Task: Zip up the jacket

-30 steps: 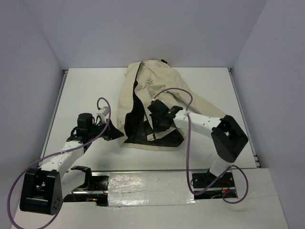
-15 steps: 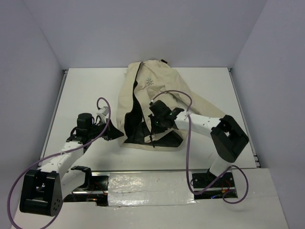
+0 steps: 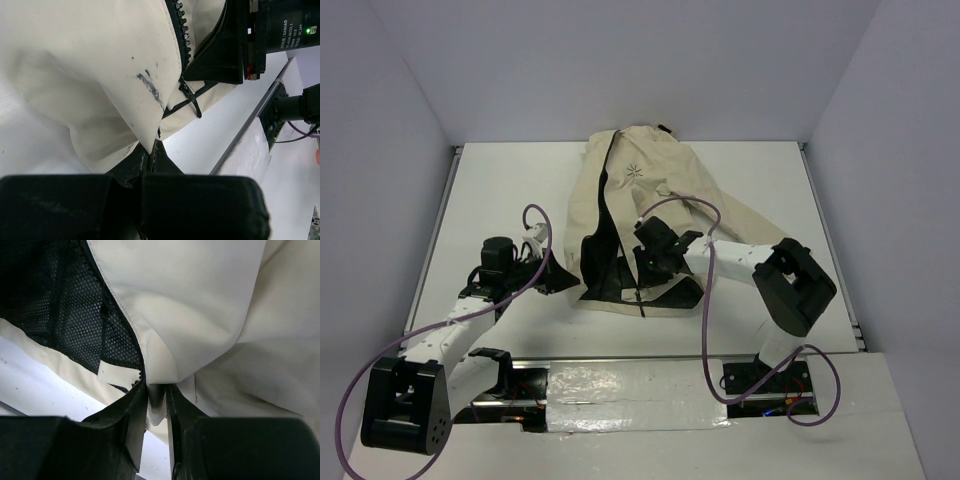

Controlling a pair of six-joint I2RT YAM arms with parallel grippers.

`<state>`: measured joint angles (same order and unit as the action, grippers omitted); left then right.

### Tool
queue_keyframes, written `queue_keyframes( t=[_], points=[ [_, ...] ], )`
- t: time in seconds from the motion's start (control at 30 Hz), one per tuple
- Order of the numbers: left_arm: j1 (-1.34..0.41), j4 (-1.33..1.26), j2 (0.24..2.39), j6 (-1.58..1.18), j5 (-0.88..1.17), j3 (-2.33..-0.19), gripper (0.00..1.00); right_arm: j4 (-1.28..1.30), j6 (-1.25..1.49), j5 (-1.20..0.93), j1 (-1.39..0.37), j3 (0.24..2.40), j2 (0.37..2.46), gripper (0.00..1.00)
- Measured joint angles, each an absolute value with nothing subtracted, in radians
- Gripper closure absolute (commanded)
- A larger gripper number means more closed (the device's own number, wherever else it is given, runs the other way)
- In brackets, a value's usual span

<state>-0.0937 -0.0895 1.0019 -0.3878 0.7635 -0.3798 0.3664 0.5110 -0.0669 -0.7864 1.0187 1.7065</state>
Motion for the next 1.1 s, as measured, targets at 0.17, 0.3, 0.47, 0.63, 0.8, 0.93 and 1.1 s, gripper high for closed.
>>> queue_keyframes(
  t=[0.17,0.3,0.47,0.63,0.8,0.93,1.1],
  points=[
    [-0.094,-0.089,1.002,-0.388,0.764,-0.380,1.00,0.368,0.521,-0.066,-0.786,1.005,1.694,0.73],
    [-0.094,-0.089,1.002,-0.386,0.764,-0.380,1.00,0.382,0.525,-0.065,-0.786,1.005,1.680,0.68],
    [-0.094,-0.089,1.002,-0.374,0.764,-0.380,1.00,0.387,0.526,-0.065,-0.786,1.005,1.662,0.74],
    [-0.094,-0.089,1.002,-0.369,0.764,-0.380,1.00,0.385,0.530,-0.068,-0.786,1.002,1.663,1.00],
    [-0.094,-0.089,1.002,-0.368,0.765,-0.380,1.00,0.390,0.526,-0.068,-0.786,1.000,1.654,1.00],
    [-0.094,-0.091,0.998,-0.368,0.780,-0.380,1.00,0.386,0.509,-0.105,-0.786,0.988,1.585,1.00],
    [-0.094,-0.122,0.961,-0.374,0.817,-0.380,1.00,0.270,0.498,-0.225,-0.786,0.943,1.409,1.00]
  ],
)
